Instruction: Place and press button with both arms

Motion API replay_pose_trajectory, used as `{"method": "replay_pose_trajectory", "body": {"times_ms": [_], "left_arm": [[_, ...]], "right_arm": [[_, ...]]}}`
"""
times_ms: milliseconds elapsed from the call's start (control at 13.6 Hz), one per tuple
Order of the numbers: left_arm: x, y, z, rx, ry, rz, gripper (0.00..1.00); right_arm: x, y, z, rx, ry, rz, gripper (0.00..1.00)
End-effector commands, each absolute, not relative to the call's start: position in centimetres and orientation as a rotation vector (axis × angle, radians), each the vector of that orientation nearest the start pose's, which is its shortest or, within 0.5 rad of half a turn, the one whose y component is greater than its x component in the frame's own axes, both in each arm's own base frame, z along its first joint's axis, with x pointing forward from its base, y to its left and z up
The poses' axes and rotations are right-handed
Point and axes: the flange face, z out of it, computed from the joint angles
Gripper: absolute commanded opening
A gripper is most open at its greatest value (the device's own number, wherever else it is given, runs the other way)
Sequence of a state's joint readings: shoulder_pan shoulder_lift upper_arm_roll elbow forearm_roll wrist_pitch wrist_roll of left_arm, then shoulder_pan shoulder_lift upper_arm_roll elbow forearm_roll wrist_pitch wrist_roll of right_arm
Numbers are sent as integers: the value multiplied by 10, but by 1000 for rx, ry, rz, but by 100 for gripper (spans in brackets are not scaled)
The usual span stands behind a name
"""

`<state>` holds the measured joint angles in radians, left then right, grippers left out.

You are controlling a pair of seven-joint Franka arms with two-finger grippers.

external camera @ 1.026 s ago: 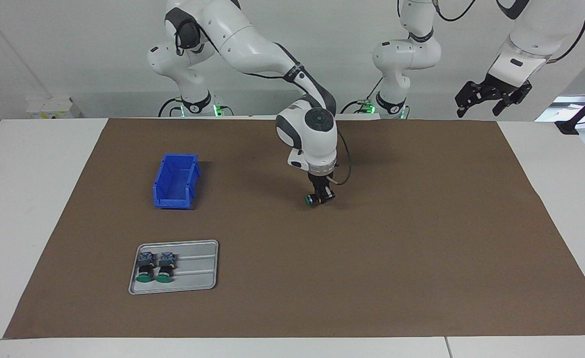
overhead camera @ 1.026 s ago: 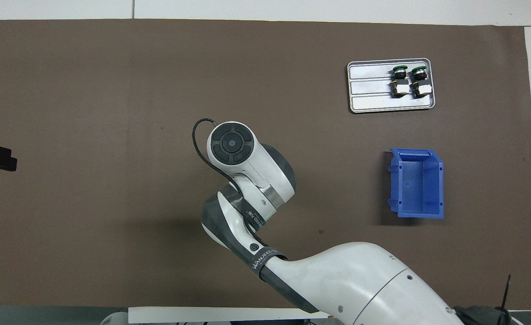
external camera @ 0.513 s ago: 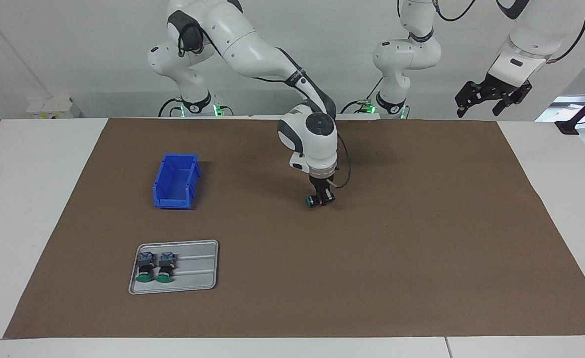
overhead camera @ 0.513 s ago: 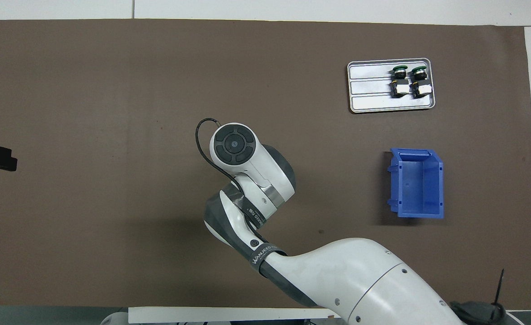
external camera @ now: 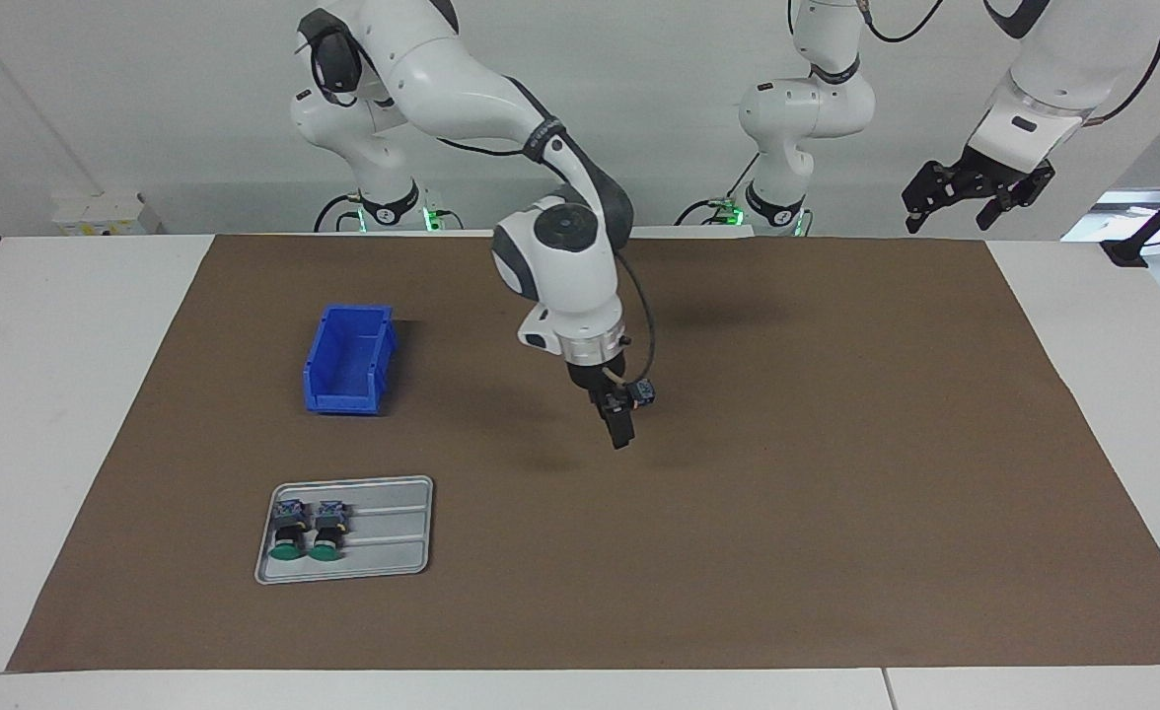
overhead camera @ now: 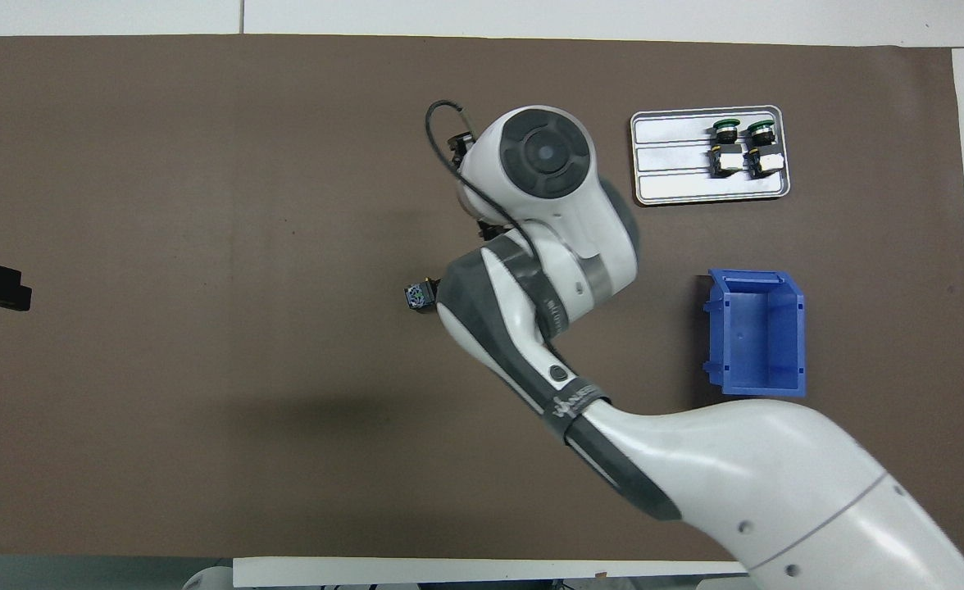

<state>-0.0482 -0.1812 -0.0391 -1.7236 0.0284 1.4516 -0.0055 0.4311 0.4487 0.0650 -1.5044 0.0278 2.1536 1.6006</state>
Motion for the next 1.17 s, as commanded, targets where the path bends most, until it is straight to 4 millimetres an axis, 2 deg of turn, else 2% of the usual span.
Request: {"method": "replay_pose_trajectory", "body": {"times_ms": [0, 147, 220, 367, 586, 733, 880, 1026, 1100], "left_arm": [[474, -40, 636, -3079, 88, 134, 100], [473, -40, 637, -3079, 39, 128, 100], [473, -42, 637, -3078, -6, 122, 100], [472, -44, 637, -3076, -37, 120, 100], [471, -48, 632, -3071, -70, 137, 100], [468, -50, 632, -3068, -117, 135, 100], [469, -57, 631, -3065, -138, 135, 100], [469, -69, 628, -3052, -259, 135, 100], [469, -70, 626, -3050, -287, 144, 100]], "right_arm": [[619, 262, 482, -2688, 1319, -55, 99], [610, 225, 512, -2798, 1186, -22, 99], [600, 214, 530, -2854, 1100, -2, 99], [588, 163, 560, -2952, 922, 49, 99], [572, 95, 594, -3031, 660, 67, 99], [554, 67, 611, -3082, 461, 45, 99], [534, 12, 628, -3101, 300, 67, 99], [523, -36, 632, -3121, 196, 127, 99], [519, -38, 632, -3138, 124, 141, 99]]}}
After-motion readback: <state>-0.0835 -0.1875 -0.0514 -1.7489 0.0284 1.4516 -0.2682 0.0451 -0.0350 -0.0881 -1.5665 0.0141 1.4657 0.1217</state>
